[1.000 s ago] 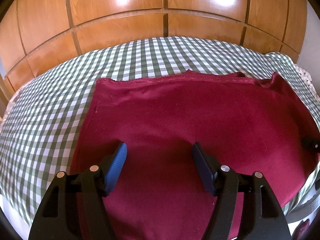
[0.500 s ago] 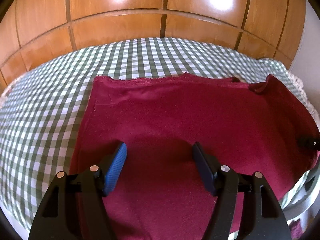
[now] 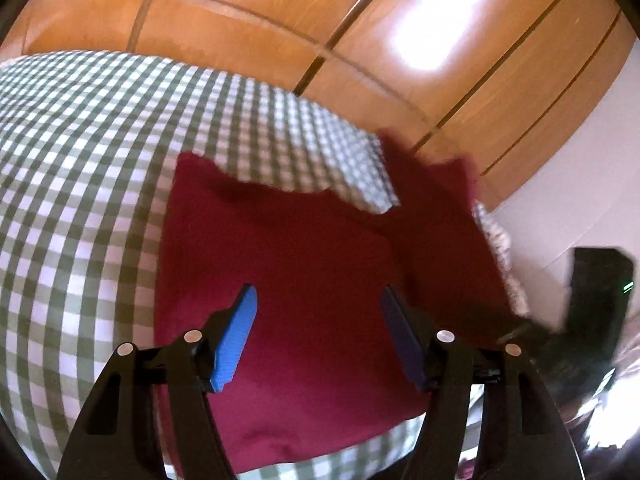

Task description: Fold small clothes

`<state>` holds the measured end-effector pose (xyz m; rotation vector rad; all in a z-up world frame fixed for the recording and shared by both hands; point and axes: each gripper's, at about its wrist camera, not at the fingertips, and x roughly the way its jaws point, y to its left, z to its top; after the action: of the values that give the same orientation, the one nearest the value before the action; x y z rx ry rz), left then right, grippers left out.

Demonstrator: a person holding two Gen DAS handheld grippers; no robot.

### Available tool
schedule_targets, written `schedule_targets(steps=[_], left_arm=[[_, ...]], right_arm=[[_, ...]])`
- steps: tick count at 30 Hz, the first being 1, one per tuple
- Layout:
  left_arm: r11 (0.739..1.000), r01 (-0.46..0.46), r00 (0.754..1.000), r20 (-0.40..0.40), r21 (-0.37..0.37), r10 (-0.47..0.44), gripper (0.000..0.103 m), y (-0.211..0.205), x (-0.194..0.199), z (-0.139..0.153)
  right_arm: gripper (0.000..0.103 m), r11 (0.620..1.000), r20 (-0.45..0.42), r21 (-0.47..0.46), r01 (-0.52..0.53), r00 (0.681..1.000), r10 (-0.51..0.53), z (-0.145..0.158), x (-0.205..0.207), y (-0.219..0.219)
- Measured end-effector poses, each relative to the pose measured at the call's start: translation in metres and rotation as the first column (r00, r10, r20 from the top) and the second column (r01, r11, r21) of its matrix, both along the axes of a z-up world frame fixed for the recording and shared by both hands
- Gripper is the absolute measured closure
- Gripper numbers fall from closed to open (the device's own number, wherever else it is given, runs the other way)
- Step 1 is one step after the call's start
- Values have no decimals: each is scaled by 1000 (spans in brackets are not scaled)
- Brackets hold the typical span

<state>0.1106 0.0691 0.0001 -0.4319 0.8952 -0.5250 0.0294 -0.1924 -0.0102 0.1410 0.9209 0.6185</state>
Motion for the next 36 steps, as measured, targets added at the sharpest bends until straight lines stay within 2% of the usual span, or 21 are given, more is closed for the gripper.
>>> schedule_targets(steps=[2,5,10,11,13,14,15,17,19,20,22,24,26,31,34,36], left_arm=[[997,10,1000,-6,-71,-10,23,5,1,4],[984,48,996,-71,-174,-61,22,2,10,-3],[981,80,985,-139,-179,-106,18,-19,27,-15],[983,86,981,-161,-162,-113,18,-26,33,-19],[985,83,976,-189,-150,-111,18,-33,43,-26],[985,87,973,-200,-146,-116,23,-38,48,-29],[988,75,972,-213,-134,-103,29,-41,51,-31],[991,72,967,-237,-116,-98,60,-46,58,-35],[993,70,969,-230,-94,-90,67,-48,58,-34],[994,71,971,-221,-79,-87,73,-50,58,-32],[995,81,976,-196,-51,-90,78,-52,59,-25],[996,85,982,-166,-15,-87,81,-54,61,-14],[996,85,988,-133,4,-84,82,-53,59,-1],[996,72,996,-51,53,-70,83,-30,46,22],[995,39,998,-46,96,-35,83,-5,36,26],[989,3,997,-79,148,9,83,11,34,13]], right_arm=[[78,999,-8,-21,-47,999,47,-10,0,24],[78,993,-7,-67,-93,996,93,-26,-2,50],[77,982,68,-130,-140,986,150,-32,-16,67],[77,981,70,-119,-150,985,159,-31,-18,67],[69,979,64,-74,-191,979,196,-28,-21,60],[60,977,58,-31,-211,975,212,-24,-23,52],[57,975,53,14,-223,974,222,-20,-25,46],[57,974,69,76,-213,976,208,-9,-30,24],[57,979,64,119,-163,986,157,-4,-30,-7],[57,986,67,111,-125,991,118,-5,-29,-22],[58,996,49,70,-61,997,58,-15,-27,-40],[66,999,5,37,-17,1000,17,-32,-22,-50],[67,999,-18,31,-18,1000,18,-41,-23,-50],[67,993,13,40,-108,994,108,-39,-33,-14],[67,985,11,43,-164,986,164,-40,-30,17],[67,981,-5,26,-193,981,193,-48,-25,39]])
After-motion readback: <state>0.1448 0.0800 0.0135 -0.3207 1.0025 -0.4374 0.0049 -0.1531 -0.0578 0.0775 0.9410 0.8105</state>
